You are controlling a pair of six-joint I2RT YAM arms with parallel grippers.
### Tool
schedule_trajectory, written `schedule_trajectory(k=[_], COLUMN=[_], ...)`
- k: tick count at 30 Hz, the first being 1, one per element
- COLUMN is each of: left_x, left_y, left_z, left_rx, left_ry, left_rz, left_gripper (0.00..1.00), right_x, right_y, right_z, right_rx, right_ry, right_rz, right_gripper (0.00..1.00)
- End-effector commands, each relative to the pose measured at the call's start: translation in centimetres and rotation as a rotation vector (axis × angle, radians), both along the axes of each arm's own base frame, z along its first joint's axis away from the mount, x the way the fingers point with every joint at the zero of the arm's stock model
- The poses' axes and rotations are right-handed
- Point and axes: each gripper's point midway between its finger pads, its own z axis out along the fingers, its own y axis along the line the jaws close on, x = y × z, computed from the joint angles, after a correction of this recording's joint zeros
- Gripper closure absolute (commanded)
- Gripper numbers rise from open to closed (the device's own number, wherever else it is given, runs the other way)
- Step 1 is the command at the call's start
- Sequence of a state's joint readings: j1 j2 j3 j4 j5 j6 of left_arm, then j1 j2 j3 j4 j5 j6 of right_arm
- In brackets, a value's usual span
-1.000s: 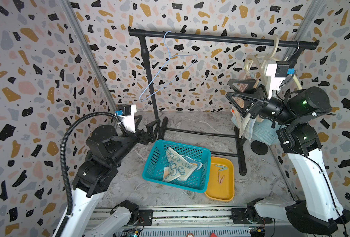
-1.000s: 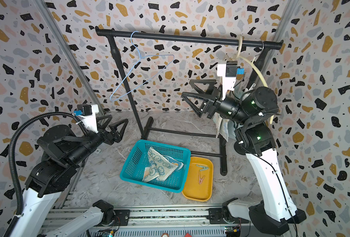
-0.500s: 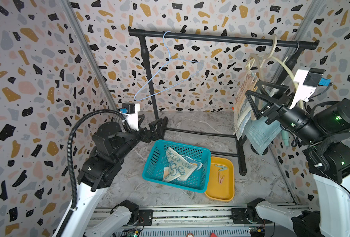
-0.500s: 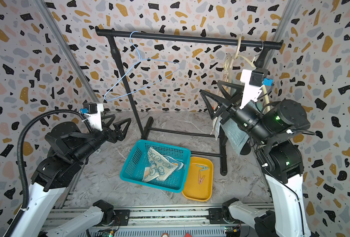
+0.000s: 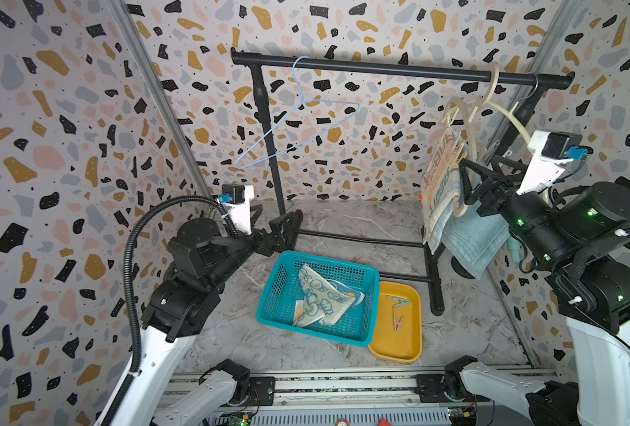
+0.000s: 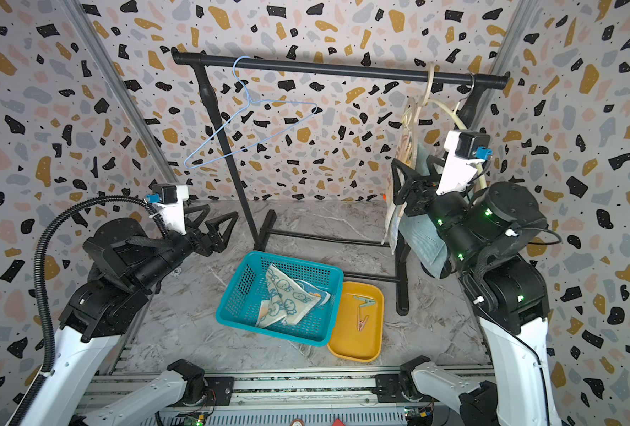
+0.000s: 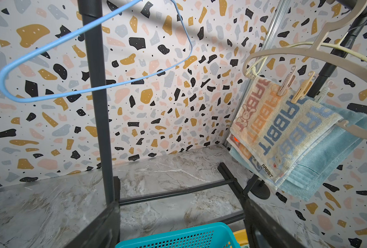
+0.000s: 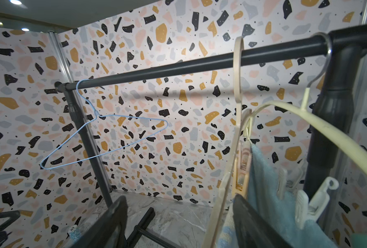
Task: Remove the clothespins securing towels to the hanger
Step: Pick up the hanger from the clothesline.
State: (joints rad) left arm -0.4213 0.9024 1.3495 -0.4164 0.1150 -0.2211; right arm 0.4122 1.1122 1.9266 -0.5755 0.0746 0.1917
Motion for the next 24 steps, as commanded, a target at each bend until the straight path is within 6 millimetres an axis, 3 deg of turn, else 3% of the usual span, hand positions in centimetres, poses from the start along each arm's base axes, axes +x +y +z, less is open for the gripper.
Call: schedule_trajectory(k=[1, 9, 17, 24], left_x=[-0.3, -0.2, -0.2, -0.1], left_y=[-0.1, -0.1, -0.1, -0.1], left_z=[1.0, 0.6, 0.7, 0.6], left_rx=[-0.011, -0.009, -0.009, -0.008], left_ry=[-0.050, -0.045, -0.047, -0.045], left_rz=[-0.012, -0.011, -0.009, -0.008], left_gripper=[0.10, 0.10, 0.10, 0.10], right_x=[1.5, 2.5, 2.8, 2.1], right_y=[-1.2, -1.7, -1.4, -0.4], right_z=[-1.4, -2.7, -2.7, -0.9], right_rx=[-0.032, -0.053, -0.056, -0.053], right_ry=[0.043, 0.072, 0.066, 0.003], right_rz=[-0.098, -0.152, -0.145, -0.092], right_gripper=[0.30, 0.53, 0.99, 1.00])
